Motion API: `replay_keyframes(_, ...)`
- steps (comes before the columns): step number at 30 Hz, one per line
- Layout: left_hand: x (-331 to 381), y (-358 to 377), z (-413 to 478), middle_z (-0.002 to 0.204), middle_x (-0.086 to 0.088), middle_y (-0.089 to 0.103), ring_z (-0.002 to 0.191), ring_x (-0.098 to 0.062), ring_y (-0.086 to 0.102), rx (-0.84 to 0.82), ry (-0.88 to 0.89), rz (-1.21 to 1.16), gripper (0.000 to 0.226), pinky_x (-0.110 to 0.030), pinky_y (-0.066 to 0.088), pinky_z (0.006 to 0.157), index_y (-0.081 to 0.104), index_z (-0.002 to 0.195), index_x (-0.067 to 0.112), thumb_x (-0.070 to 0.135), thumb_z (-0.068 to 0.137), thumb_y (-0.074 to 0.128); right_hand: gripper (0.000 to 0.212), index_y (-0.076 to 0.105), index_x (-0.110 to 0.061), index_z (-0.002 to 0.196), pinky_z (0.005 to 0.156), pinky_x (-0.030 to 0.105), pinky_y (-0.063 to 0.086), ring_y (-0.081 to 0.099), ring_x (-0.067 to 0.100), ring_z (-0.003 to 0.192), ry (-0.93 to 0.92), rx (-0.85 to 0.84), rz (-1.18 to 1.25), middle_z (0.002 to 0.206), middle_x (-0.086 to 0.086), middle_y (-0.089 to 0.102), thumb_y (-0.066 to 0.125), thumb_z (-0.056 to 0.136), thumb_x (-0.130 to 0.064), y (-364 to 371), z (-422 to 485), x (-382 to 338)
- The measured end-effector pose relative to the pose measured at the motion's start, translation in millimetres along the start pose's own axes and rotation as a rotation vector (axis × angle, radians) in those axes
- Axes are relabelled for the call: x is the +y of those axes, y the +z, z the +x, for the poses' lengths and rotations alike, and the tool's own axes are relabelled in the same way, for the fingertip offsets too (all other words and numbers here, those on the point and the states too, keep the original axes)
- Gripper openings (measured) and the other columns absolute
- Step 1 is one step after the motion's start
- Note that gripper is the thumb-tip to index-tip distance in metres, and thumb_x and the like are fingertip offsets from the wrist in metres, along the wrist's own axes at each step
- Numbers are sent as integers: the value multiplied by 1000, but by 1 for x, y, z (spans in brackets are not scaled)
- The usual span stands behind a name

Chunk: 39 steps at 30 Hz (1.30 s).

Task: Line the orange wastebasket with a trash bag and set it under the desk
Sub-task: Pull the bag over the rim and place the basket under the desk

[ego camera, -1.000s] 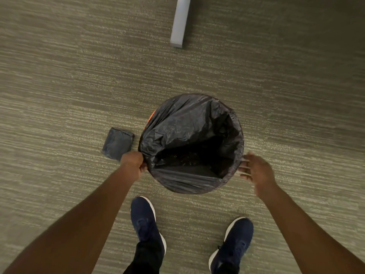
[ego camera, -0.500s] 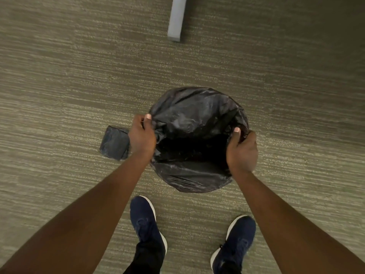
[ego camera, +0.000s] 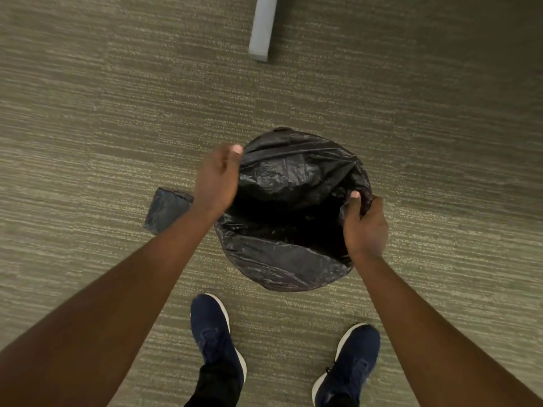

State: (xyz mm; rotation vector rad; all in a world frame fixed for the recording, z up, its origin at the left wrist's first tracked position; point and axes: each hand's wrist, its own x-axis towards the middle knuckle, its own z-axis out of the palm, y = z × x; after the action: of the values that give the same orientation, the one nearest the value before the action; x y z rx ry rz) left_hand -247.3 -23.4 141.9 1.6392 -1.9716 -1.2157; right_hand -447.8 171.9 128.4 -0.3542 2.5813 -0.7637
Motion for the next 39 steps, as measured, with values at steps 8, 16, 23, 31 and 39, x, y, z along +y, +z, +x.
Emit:
replay_keyframes(8, -10, 7, 9, 109, -9, 69, 97, -26, 65, 27, 10, 221, 63, -36, 46, 74, 62, 120, 9, 59, 104, 27, 72, 45, -9, 143, 102, 46, 45, 52, 36, 129, -270, -22, -186, 141, 17, 55, 35, 98, -65, -20, 27, -20)
replay_keyframes(16, -9, 15, 16, 79, -7, 65, 67, -9, 56, -82, -35, 183, 71, -32, 41, 59, 63, 97, 5, 67, 100, 29, 72, 32, -10, 153, 113, 54, 33, 39, 39, 141, -605, -159, -490, 156, 19, 39, 33, 100, -59, 9, 62, -97)
replay_keyframes(23, -12, 16, 16, 68, -5, 58, 65, -25, 55, -54, -32, 253, 65, -38, 34, 57, 58, 84, 4, 62, 101, 34, 75, 21, -18, 159, 119, 45, 29, 31, 28, 149, -737, -859, -682, 163, 11, 32, 19, 100, -64, 35, -71, -27)
replay_keyframes(31, -11, 10, 19, 88, -8, 78, 83, -23, 75, -237, -312, -71, 87, -45, 62, 84, 79, 90, 15, 89, 81, 34, 92, 39, -17, 153, 112, 40, 34, 42, 33, 142, -361, -1277, -899, 158, 13, 40, 25, 87, -80, 53, -54, -37)
replay_keyframes(39, -10, 8, 15, 55, 32, 67, 68, 6, 67, -284, -413, -194, 47, -24, 48, 68, 70, 55, 60, 92, 76, 42, 66, 38, -29, 153, 117, 45, 30, 36, 30, 145, -415, -1015, -738, 163, 4, 33, 42, 95, -59, 70, 33, -121)
